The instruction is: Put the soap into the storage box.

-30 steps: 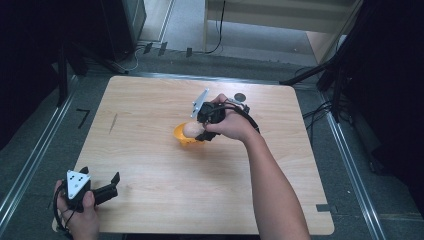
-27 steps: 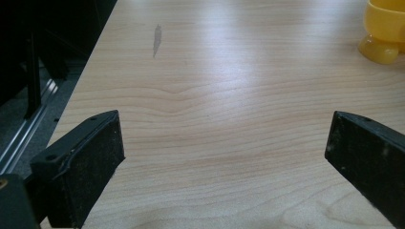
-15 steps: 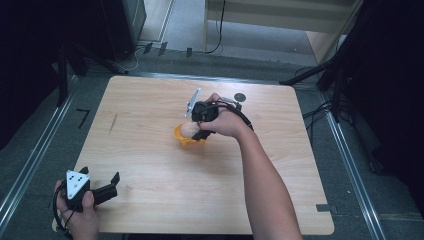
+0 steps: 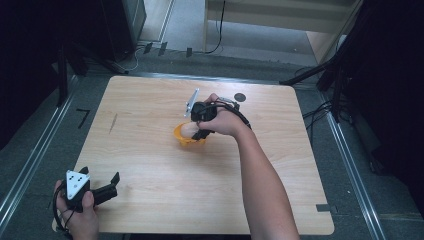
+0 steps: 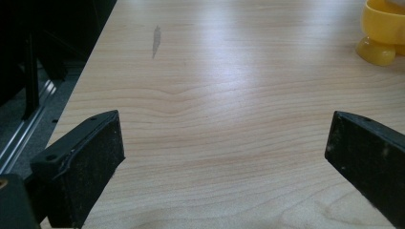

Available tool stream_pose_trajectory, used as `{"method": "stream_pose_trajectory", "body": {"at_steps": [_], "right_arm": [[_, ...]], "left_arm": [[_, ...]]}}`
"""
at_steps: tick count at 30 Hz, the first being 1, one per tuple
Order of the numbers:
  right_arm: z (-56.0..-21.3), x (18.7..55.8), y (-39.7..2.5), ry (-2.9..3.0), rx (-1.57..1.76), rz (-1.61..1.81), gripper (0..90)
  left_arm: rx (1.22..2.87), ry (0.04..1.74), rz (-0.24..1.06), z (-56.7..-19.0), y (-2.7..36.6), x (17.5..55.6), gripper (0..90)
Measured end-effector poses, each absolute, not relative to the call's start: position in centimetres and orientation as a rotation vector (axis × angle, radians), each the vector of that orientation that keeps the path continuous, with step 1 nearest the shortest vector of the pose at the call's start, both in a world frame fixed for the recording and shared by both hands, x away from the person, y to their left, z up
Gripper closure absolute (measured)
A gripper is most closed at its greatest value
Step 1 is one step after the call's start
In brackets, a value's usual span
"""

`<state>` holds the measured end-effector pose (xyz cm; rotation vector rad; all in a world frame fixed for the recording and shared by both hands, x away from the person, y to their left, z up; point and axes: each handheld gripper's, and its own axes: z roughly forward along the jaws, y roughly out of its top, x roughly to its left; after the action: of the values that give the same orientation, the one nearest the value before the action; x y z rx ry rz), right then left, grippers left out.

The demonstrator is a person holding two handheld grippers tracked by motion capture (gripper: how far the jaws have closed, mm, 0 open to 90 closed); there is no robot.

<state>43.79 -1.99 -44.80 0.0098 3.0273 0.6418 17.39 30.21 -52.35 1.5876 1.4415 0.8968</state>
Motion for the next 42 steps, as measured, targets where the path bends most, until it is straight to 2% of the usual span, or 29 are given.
{"method": "stream_pose_trajectory", "body": {"at_steps": [8,10,21,25,26,27,35,42], "right_arm": [[-45.2,44.0,-1.9,3.046,0.011,0.636,33.2],[-45.3,44.1,-1.9,3.059,0.030,0.652,29.1],[-44.4,43.8,-2.6,3.036,0.080,0.716,29.2],[-44.2,43.3,-3.1,3.010,0.100,0.768,24.7],[-44.2,43.1,-3.5,2.998,0.113,0.781,20.7],[-44.2,43.1,-3.5,2.998,0.113,0.781,20.7],[-43.8,41.9,-6.4,2.966,0.232,0.858,3.1],[-43.4,41.1,-9.0,2.931,0.318,0.928,0.0]], "left_arm": [[1.589,1.443,0.895,-52.3,30.2,17.4,0.0],[1.589,1.442,0.892,-52.3,30.3,17.4,0.0],[1.585,1.442,0.892,-52.3,30.3,17.4,0.0],[1.585,1.442,0.895,-52.3,30.2,17.4,0.0],[1.585,1.443,0.896,-52.4,30.2,17.4,0.0],[1.585,1.444,0.897,-52.4,30.2,17.4,0.0],[1.600,1.446,0.903,-52.3,30.1,17.4,0.0],[1.609,1.443,0.909,-52.3,30.1,17.5,0.0]]}}
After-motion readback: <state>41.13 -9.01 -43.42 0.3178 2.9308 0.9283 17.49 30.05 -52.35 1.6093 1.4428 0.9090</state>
